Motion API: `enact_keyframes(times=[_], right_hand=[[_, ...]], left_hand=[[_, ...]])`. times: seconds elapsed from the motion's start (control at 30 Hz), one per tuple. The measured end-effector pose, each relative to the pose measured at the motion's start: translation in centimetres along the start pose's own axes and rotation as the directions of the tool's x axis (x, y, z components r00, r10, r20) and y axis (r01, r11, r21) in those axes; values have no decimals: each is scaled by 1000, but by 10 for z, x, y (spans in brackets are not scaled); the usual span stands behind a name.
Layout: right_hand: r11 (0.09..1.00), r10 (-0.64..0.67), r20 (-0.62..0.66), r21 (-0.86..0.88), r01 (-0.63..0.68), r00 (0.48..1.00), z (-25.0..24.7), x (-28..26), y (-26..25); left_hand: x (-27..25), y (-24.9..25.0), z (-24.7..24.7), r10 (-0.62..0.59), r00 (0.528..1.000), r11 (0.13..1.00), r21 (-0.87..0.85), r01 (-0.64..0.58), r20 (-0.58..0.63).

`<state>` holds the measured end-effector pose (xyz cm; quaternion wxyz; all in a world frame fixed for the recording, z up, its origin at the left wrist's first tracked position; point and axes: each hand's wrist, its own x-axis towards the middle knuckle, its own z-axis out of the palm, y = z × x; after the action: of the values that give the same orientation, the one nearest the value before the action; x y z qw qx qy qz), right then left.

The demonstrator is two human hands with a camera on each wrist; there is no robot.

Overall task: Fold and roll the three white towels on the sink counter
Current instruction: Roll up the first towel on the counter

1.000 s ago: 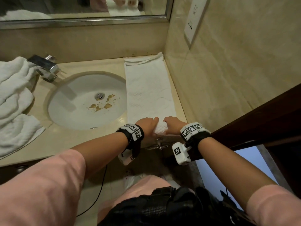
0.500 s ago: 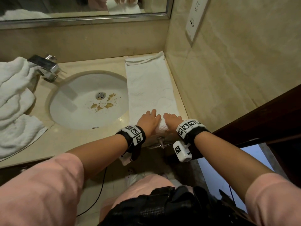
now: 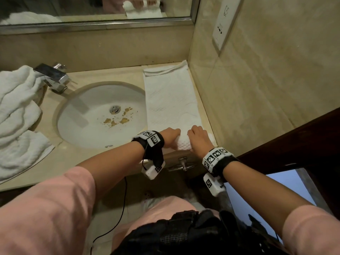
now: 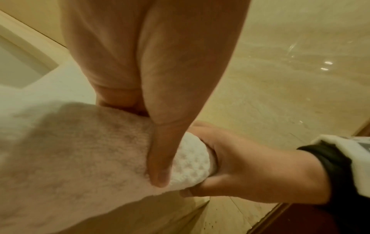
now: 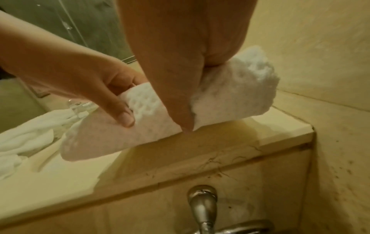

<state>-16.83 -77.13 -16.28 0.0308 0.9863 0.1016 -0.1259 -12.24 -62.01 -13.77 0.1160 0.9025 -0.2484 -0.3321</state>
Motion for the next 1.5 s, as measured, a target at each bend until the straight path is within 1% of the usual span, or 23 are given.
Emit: enact_keyframes(times=[0.03,0.1,0.17,0.27,0.33,0.4,0.47,0.53,0.67,0.8,0.87,0.93,1.07,1.13,1.23,1.3,1.33,1.4,1.5], right_hand=[[1000,1,14,7,-1,1000,-1,3,0],[998,24,67,56,-28,997,-3,9,1],[991,51,120,115,-65,991,-4,15,4],[988,41,197,141,-70,980,-7,23,9],[982,30,234,172,-72,972,-10,28,12],[972,25,233,220,-78,972,-12,29,14],[957,26,224,277,-90,974,-12,28,14],[949,34,239,298,-106,971,-10,26,14],[978,32,247,194,-82,969,-3,22,10],[993,11,171,114,-31,985,4,15,10],[992,-3,168,128,-19,986,4,14,12],[986,-8,200,164,-26,980,2,16,13],[965,8,238,251,-70,971,-4,22,15],[951,13,247,297,-88,969,-6,26,17],[941,9,264,325,-98,965,-6,31,20],[944,1,264,317,-88,965,-3,33,21],[949,0,260,304,-82,966,-2,34,22],[965,4,253,252,-70,967,-1,32,20],[992,6,200,126,-31,980,-2,26,18]], left_hand=[[0,0,-1,5,1000,1000,9,-5,4],[0,2,2,3,1000,999,40,-2,-24],[-2,5,13,-7,996,995,102,17,-90],[-6,8,32,20,975,966,257,39,-223],[-6,7,36,31,961,945,322,62,-275],[-5,5,32,47,953,939,338,60,-300],[-3,1,26,60,960,949,315,31,-275],[-1,-1,21,61,974,965,262,-2,-220],[5,-4,14,55,991,989,141,-38,-119],[14,-9,15,35,997,995,93,-29,-65],[17,-12,18,-10,998,990,139,17,-57],[19,-14,21,-42,998,983,175,51,-56],[15,-11,28,-34,995,968,245,56,-91],[12,-11,32,8,991,960,279,30,-132],[6,-17,31,139,977,919,388,-67,-162],[3,-20,29,166,972,885,460,-73,-166],[2,-21,29,160,972,886,459,-65,-172],[3,-21,27,143,977,914,399,-68,-161],[6,-21,19,122,987,954,286,-88,-104]])
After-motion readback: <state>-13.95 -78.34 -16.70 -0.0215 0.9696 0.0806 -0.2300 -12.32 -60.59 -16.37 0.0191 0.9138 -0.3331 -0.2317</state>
